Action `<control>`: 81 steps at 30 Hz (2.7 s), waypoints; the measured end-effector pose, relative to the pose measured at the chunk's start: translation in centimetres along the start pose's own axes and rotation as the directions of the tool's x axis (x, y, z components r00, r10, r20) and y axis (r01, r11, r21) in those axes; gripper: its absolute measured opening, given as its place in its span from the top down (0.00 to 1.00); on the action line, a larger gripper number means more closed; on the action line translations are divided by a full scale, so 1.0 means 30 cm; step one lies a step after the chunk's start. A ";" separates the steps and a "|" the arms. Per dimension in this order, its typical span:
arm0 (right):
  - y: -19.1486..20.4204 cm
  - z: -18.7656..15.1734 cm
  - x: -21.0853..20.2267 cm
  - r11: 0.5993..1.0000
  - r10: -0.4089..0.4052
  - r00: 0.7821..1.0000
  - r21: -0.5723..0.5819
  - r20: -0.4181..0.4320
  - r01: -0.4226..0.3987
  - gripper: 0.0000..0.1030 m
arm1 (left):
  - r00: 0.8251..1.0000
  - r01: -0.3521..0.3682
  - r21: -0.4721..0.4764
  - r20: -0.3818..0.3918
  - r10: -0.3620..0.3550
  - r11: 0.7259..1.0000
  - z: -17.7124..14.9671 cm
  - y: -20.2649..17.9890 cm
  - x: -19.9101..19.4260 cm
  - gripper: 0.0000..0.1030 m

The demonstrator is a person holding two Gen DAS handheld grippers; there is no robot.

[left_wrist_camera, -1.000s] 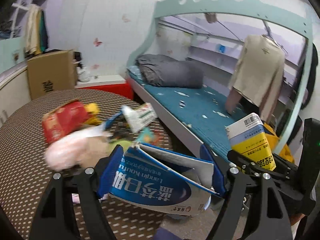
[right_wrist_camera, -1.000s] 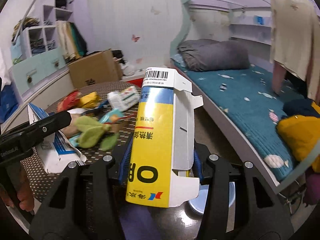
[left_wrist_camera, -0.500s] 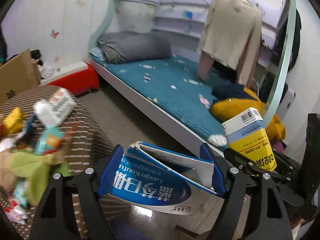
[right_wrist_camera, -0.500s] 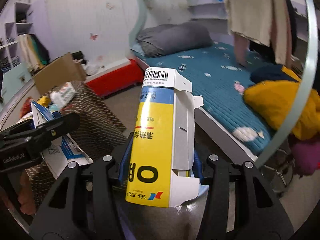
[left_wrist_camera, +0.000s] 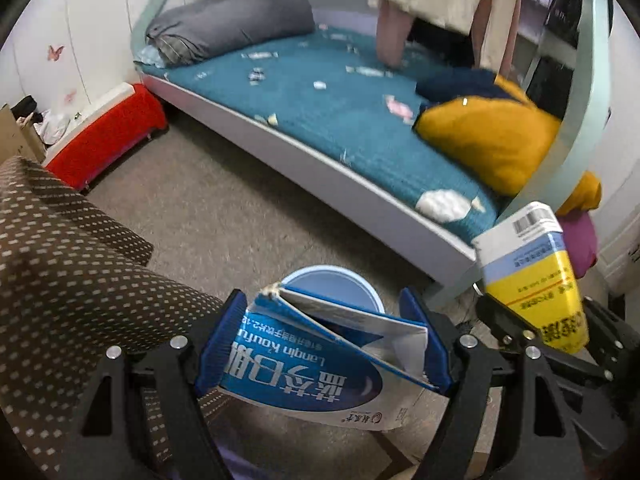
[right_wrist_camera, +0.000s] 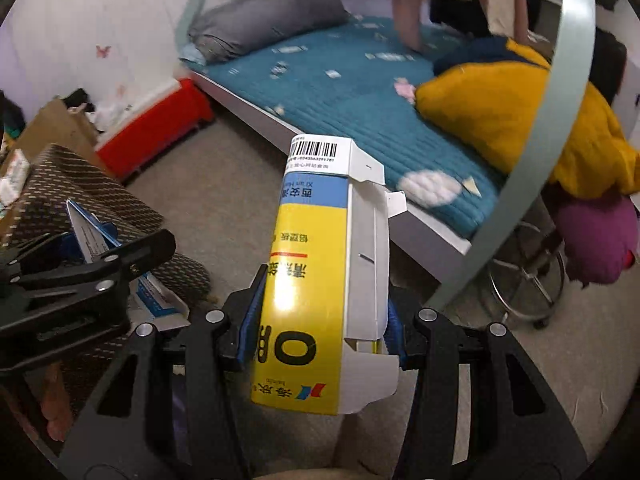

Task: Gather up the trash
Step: 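Carry both boxes to the blue wastebasket and open both tools to drop them, then move both tools back from the wastebasket to the table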

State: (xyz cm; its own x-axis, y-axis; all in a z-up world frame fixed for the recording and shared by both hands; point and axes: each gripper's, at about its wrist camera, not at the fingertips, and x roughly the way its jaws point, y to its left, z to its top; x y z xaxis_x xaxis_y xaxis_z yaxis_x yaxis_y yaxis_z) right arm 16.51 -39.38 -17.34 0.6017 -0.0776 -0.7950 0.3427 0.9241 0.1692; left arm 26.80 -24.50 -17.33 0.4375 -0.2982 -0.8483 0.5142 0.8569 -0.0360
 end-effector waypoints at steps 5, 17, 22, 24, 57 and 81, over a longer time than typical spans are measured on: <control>-0.046 -0.014 0.046 0.999 -0.030 0.999 0.039 -0.033 0.031 0.52 | 1.000 0.005 -0.004 -0.029 -0.006 1.000 0.021 -0.016 0.104 0.18; 0.020 -0.005 0.128 1.000 -0.005 0.997 0.000 -0.075 0.005 0.52 | 0.996 -0.015 -0.104 -0.087 0.006 0.994 -0.066 0.155 0.146 0.18; 0.103 0.023 0.182 0.998 0.025 0.995 -0.054 -0.100 -0.031 0.49 | 0.996 -0.034 -0.144 -0.087 0.022 0.989 -0.091 0.232 0.123 0.18; 0.139 0.042 0.188 0.996 0.035 0.995 -0.082 -0.088 -0.043 0.37 | 0.997 -0.040 -0.154 -0.078 0.028 0.987 -0.094 0.255 0.108 0.18; 0.149 -0.057 -0.010 0.996 0.011 1.000 -0.089 -0.028 -0.013 0.23 | 1.000 0.019 -0.109 -0.010 -0.020 0.994 -0.132 0.207 -0.062 0.18; 0.309 -0.055 -0.390 0.975 0.141 0.965 -0.200 0.220 -0.097 0.23 | 0.957 -0.052 -0.126 0.276 0.086 0.991 -0.215 0.249 -0.539 0.18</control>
State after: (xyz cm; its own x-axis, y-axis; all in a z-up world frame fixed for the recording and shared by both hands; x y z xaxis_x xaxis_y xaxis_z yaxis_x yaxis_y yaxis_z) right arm 11.46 -29.28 -7.42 0.7880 -0.0268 -0.6151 0.1315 0.9833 0.1258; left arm 18.82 -10.57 -7.29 0.6664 -0.3280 -0.6696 0.3937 0.9174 -0.0575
